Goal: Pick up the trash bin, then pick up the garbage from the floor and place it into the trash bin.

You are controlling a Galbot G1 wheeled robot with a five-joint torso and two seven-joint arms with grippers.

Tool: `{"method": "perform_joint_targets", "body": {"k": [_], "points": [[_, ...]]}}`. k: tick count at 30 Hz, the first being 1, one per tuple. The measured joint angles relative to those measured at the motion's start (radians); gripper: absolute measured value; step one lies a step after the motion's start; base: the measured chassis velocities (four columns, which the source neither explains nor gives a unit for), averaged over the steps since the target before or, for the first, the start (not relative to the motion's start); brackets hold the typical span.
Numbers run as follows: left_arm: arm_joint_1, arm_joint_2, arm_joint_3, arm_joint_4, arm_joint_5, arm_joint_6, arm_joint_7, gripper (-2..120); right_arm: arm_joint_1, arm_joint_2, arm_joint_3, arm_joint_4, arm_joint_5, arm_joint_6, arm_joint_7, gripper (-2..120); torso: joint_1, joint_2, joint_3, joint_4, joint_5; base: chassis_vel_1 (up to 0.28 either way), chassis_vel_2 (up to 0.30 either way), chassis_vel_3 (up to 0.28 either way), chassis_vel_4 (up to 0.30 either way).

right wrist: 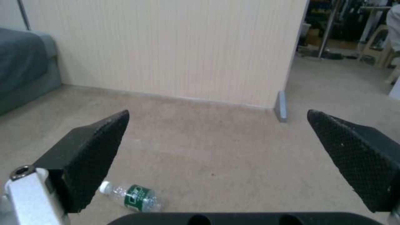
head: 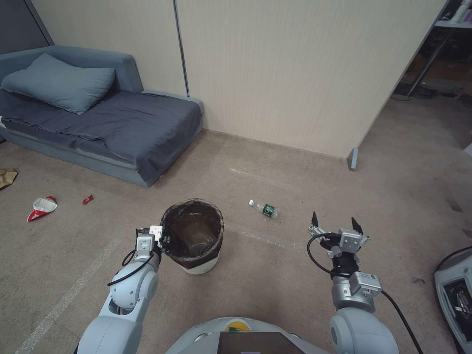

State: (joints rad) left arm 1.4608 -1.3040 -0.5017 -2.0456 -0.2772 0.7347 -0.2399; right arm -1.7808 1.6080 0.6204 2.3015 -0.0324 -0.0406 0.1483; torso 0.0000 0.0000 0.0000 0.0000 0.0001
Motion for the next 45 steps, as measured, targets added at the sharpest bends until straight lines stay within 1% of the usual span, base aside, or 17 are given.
{"method": "perform_joint_targets", "body": {"k": [1,4,14,18,22,23,25,26,27,28,30,31,33,35,41,43,45], "points": [[0.001,-0.001,0.002,-0.005,-0.012,0.000,-0.002,13,0.000,0.000,0.000,0.000,0.000,0.001,0.000,100,0.000,0.000,0.000,0.0000,0.0000,0.000,0.000,0.000,0.000],[0.003,-0.002,0.006,-0.012,-0.020,0.000,-0.005,9,0.000,0.000,0.000,-0.001,0.001,0.002,0.000,100,0.000,0.000,0.000,-0.0002,-0.0002,0.000,0.000,0.000,0.000],[0.008,-0.008,0.014,-0.021,-0.015,0.000,-0.010,9,0.002,0.000,-0.002,-0.002,0.002,0.007,0.000,100,0.000,0.000,0.000,0.0000,-0.0001,0.000,0.000,0.000,0.000],[0.016,-0.009,0.015,-0.031,-0.014,-0.018,-0.010,9,0.002,0.000,-0.003,-0.002,0.002,0.009,0.000,100,0.000,0.000,0.000,0.0000,-0.0002,0.000,0.000,0.000,0.000],[0.041,0.005,0.002,-0.082,-0.017,-0.081,0.018,7,0.003,0.000,-0.001,0.001,0.005,0.010,0.002,100,0.000,0.000,0.000,0.0001,-0.0001,0.000,0.000,0.000,0.000],[0.041,0.005,0.002,-0.082,-0.017,-0.081,0.018,7,0.003,0.000,-0.001,0.001,0.005,0.010,0.002,100,0.000,0.000,0.000,0.0001,-0.0001,0.000,0.000,0.000,0.000],[0.052,0.011,-0.003,-0.112,-0.028,-0.092,0.025,7,0.004,0.000,0.000,0.003,0.007,0.010,0.002,100,0.000,0.000,0.000,0.0000,-0.0002,0.000,0.000,0.000,0.000],[0.063,0.016,-0.007,-0.147,-0.049,-0.095,0.026,7,0.005,0.000,0.000,0.005,0.008,0.009,0.002,100,0.000,0.000,0.000,0.0000,-0.0001,0.000,0.000,0.000,0.000],[0.063,0.016,-0.007,-0.147,-0.049,-0.095,0.026,7,0.005,0.000,0.000,0.005,0.008,0.009,0.002,100,0.000,0.000,0.000,0.0000,-0.0001,0.000,0.000,0.000,0.000],[0.073,0.020,-0.011,-0.177,-0.063,-0.095,0.025,7,0.005,0.000,0.000,0.006,0.009,0.009,0.003,100,0.000,0.000,0.000,0.0001,0.0000,0.000,0.000,0.000,0.000],[0.082,0.022,-0.016,-0.209,-0.075,-0.095,0.025,7,0.006,0.000,0.000,0.007,0.010,0.007,0.003,100,0.000,0.000,0.000,0.0001,0.0000,0.000,0.000,0.000,0.000],[0.082,0.022,-0.016,-0.209,-0.075,-0.095,0.025,7,0.006,0.000,0.000,0.007,0.010,0.007,0.003,100,0.000,0.000,0.000,0.0001,0.0000,0.000,0.000,0.000,0.000],[0.095,0.023,-0.021,-0.250,-0.093,-0.094,0.024,7,0.006,0.000,0.001,0.008,0.014,0.004,0.004,100,0.000,0.000,0.000,0.0000,-0.0001,0.000,0.000,0.000,0.000],[0.105,0.024,-0.023,-0.282,-0.124,-0.089,0.006,7,0.008,0.000,0.002,0.009,0.020,-0.001,0.006,100,0.000,0.000,0.000,-0.0001,0.0000,0.000,0.000,0.000,0.000],[0.120,0.025,-0.025,-0.313,-0.156,-0.084,-0.013,7,0.009,0.000,0.004,0.010,0.023,-0.006,0.007,100,0.000,0.000,0.000,0.0000,0.0000,0.000,0.000,0.000,0.000],[0.142,0.023,-0.035,-0.356,-0.175,-0.082,-0.024,7,0.011,0.000,0.004,0.011,0.027,-0.012,0.008,100,0.000,0.000,0.000,0.0000,-0.0001,0.000,0.000,0.000,0.000],[0.148,0.022,-0.040,-0.370,-0.181,-0.081,-0.027,7,0.011,0.000,0.004,0.011,0.028,-0.012,0.008,100,0.000,0.000,0.000,0.0000,-0.0001,0.000,0.000,0.000,0.000]]}}
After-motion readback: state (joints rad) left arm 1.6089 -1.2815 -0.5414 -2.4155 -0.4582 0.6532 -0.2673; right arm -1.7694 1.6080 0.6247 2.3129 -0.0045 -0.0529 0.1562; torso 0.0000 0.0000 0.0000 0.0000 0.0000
